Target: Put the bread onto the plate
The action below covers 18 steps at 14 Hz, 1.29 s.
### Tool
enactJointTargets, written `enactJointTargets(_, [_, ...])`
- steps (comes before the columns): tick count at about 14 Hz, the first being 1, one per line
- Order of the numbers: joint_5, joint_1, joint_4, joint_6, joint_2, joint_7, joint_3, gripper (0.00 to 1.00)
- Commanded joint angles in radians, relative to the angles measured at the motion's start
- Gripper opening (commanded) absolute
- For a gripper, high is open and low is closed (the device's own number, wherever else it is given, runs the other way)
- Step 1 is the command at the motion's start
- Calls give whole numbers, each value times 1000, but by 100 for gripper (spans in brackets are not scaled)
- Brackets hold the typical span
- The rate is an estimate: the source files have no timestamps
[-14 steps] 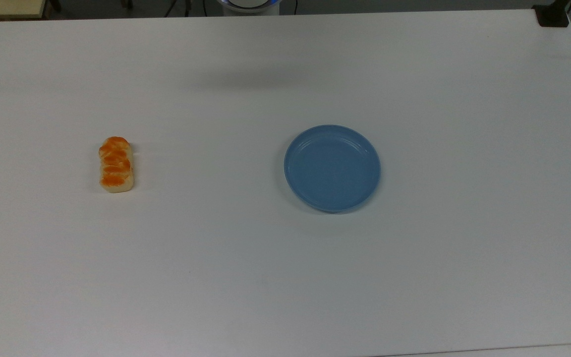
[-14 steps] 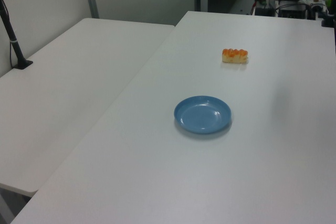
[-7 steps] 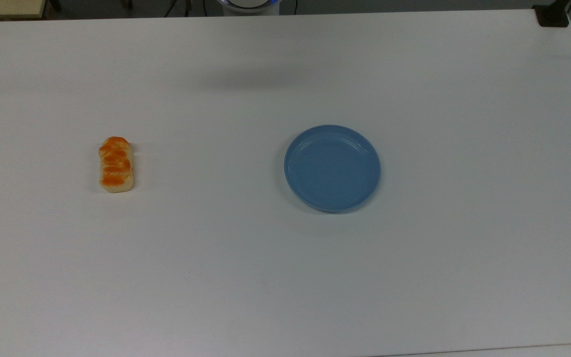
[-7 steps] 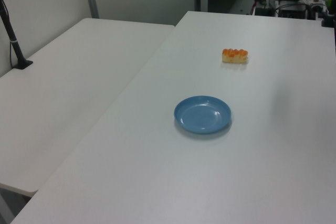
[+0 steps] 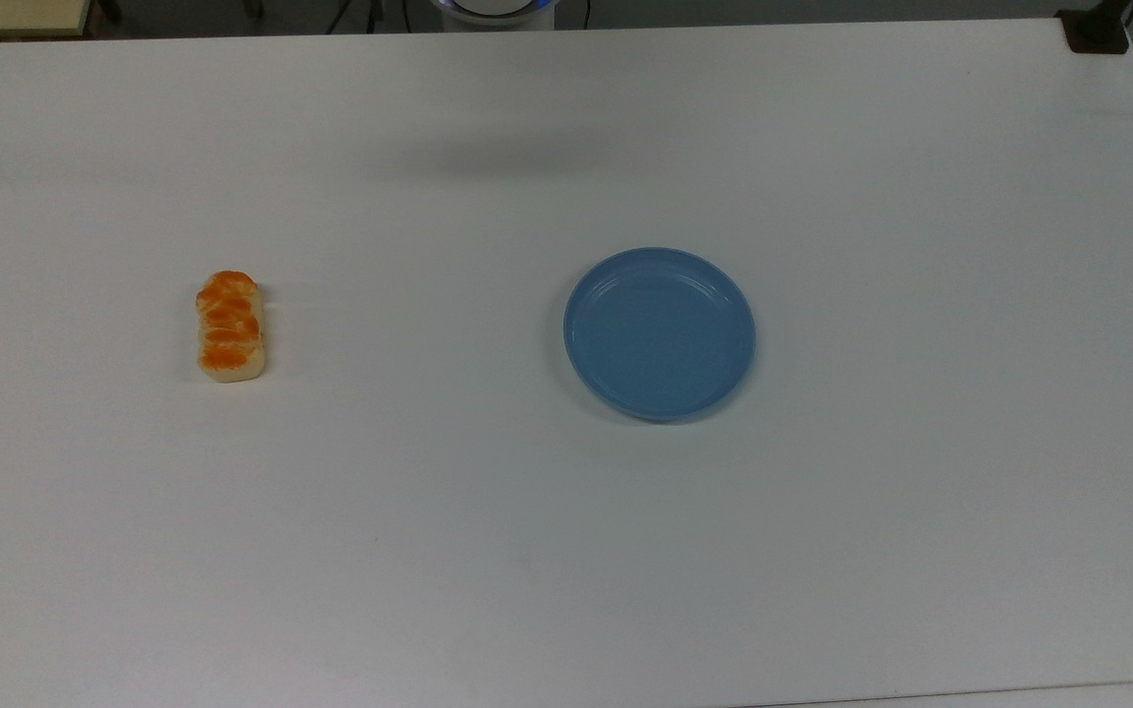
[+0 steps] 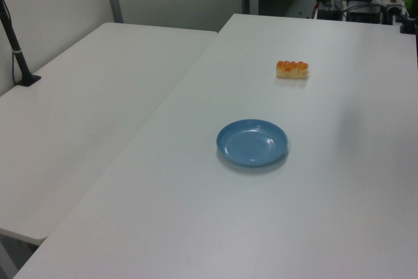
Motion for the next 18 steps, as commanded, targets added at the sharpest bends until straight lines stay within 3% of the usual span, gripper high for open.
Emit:
enactJointTargets(1, [21,9,9,-24,-1,10,-16,100])
enactJointTargets(9, [31,7,9,-21,0,9,-19,100])
enactJointTargets(12, [64,-4,9,-16,0,-63,-22,100])
enactJointTargets(18, [46,-2,41,-16,19,-76,-14,100])
